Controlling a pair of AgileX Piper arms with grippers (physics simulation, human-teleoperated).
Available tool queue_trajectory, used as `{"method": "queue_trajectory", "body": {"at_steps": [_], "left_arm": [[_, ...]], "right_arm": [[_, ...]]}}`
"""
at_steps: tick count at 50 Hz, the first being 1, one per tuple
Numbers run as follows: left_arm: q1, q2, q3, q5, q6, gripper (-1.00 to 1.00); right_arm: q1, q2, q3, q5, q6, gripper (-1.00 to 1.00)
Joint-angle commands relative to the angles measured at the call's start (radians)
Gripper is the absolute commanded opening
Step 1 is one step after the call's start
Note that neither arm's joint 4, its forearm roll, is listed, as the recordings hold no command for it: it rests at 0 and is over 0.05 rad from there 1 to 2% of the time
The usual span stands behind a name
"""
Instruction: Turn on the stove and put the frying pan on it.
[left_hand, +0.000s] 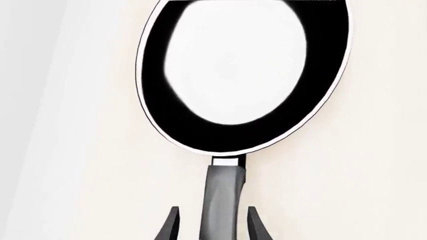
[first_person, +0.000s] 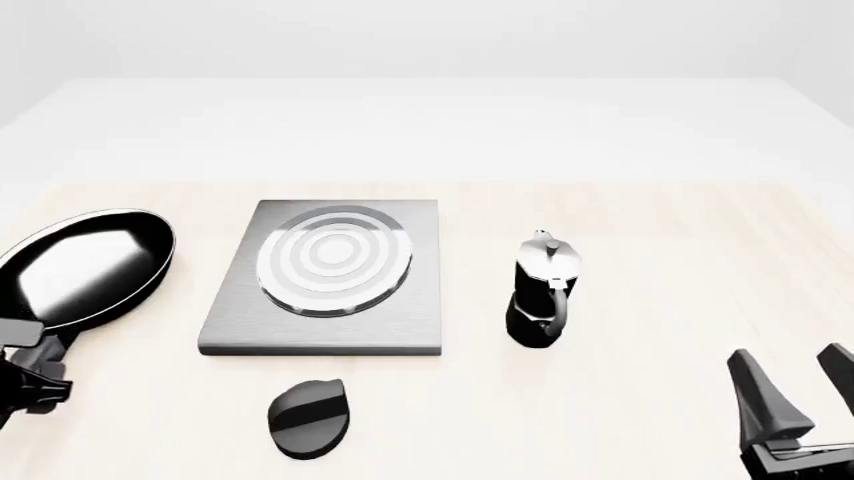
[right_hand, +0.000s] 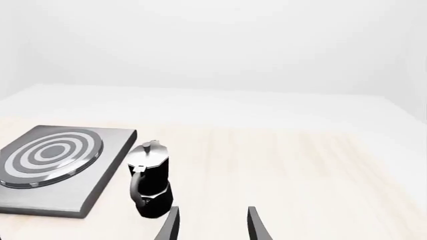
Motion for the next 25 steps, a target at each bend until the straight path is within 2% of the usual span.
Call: {"method": "queue_trajectory", "body": {"at_steps": [1,9,10,21,25], "left_arm": [[-0.002,0.107,-0.005,-0.084,0.013,1.00],[-0.010,0.198,-0.020,-0.166,0.010,1.00],[-0.009,0.196,-0.022,-0.167,0.010,-1.00],[-0.020,0.120,-0.008,-0.150,0.007,-1.00],[-0.038,0.054,-0.004,-0.104,-0.011,-1.00]], "right_arm": [[-0.003,0.013,0.000,-0.010,-0.001,1.00],[-0.007,0.003,0.000,0.002,-0.002,1.00],[-0.007,0.002,0.001,0.002,-0.002,1.00],[-0.002,0.008,0.000,-0.004,0.001,1.00],[0.001,0.009,0.000,-0.007,-0.001,1.00]]}}
